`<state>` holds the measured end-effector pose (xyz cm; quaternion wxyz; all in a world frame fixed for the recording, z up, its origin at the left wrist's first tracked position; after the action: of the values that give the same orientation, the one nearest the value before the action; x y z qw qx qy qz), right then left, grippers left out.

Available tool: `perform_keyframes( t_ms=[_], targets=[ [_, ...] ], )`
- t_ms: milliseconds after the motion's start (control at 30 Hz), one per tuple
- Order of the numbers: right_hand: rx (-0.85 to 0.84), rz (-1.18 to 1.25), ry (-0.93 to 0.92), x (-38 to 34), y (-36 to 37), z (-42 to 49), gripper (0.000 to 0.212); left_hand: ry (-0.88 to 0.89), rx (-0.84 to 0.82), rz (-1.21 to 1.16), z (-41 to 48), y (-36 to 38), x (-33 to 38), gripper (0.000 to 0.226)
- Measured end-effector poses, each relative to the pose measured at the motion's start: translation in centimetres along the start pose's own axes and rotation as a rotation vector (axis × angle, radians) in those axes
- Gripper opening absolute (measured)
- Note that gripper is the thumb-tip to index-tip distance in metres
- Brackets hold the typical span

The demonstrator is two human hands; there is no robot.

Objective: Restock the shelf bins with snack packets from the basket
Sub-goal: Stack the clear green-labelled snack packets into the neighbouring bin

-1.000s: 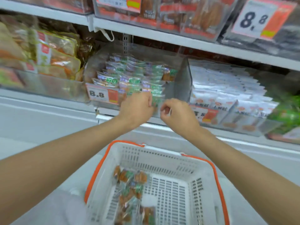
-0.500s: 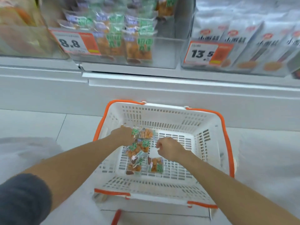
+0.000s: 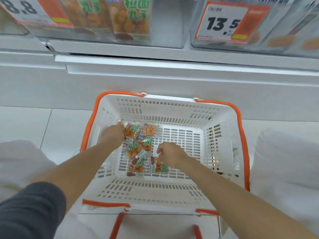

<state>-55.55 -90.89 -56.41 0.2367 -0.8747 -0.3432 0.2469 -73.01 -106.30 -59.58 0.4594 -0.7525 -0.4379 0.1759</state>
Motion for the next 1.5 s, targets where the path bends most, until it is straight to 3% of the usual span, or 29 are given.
perform_keyframes(
  t_ms=[67, 267, 400, 500, 600, 667, 800, 867, 967, 1067, 1233, 1300, 1433, 1500],
  targets=[
    [-0.002, 0.02, -0.003, 0.0, -0.4, -0.3, 0.026, 0.017, 0.02, 0.01, -0.9, -1.6, 1.8, 0.006],
    [0.14, 0.236, -0.033, -0.1, -6.8, -3.0, 0.02, 0.074, 0.011, -0.02, -3.7, -7.1, 8.2, 0.018],
    [0.255, 0.389, -0.053, -0.6, -12.6, -5.9, 0.024, 0.245, -0.004, -0.37, -6.5, -11.7, 11.2, 0.023],
    [0.315, 0.437, -0.093, -1.5, -16.4, -9.7, 0.055, 0.353, -0.02, -0.559, -9.7, -15.7, 12.7, 0.051],
    [0.293, 0.475, -0.116, -1.5, -18.2, -12.1, 0.061, 0.405, -0.142, -0.882, -12.9, -18.0, 14.0, 0.043],
    [0.315, 0.509, -0.13, -1.6, -19.3, -13.3, 0.057, 0.423, -0.163, -0.923, -13.7, -18.9, 14.8, 0.038],
    [0.621, 0.295, -0.234, -4.3, -22.1, -15.8, 0.059, 0.422, -0.304, -1.036, -14.0, -18.6, 17.3, 0.023],
    [0.691, 0.234, -0.335, -6.3, -22.5, -16.7, 0.058, 0.442, -0.363, -1.027, -14.4, -18.4, 18.2, 0.017],
    [0.736, 0.185, -0.415, -7.9, -22.9, -17.2, 0.059, 0.421, -0.302, -1.025, -13.8, -18.4, 18.4, 0.065],
    [0.715, 0.168, -0.402, -7.7, -23.8, -16.9, 0.062, 0.451, -0.243, -0.991, -13.3, -18.8, 18.4, 0.083],
    [0.659, 0.229, -0.382, -7.2, -24.1, -16.7, 0.064, 0.569, -0.193, -0.908, -13.0, -20.3, 18.4, 0.07],
    [0.567, 0.335, -0.39, -7.3, -24.0, -16.7, 0.064, 0.594, -0.151, -0.892, -13.0, -20.8, 18.0, 0.054],
    [0.243, 0.398, -0.45, -7.8, -23.5, -16.9, 0.027, 0.632, -0.061, -0.955, -12.7, -22.5, 17.2, 0.034],
    [0.223, 0.384, -0.456, -8.1, -24.4, -17.5, 0.027, 0.661, -0.039, -0.957, -13.0, -23.8, 17.2, 0.036]
  ],
)
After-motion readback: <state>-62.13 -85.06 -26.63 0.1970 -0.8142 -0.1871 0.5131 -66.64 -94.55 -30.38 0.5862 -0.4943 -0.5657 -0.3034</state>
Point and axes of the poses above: each hand's wrist, its own z-axis towards the middle knuckle, its own y-axis out of the palm, x = y × z, the point moved 10 cm from there along z, towards the middle knuckle, and after that the axes turned 11 degrees about y, right-handed, at the moved point
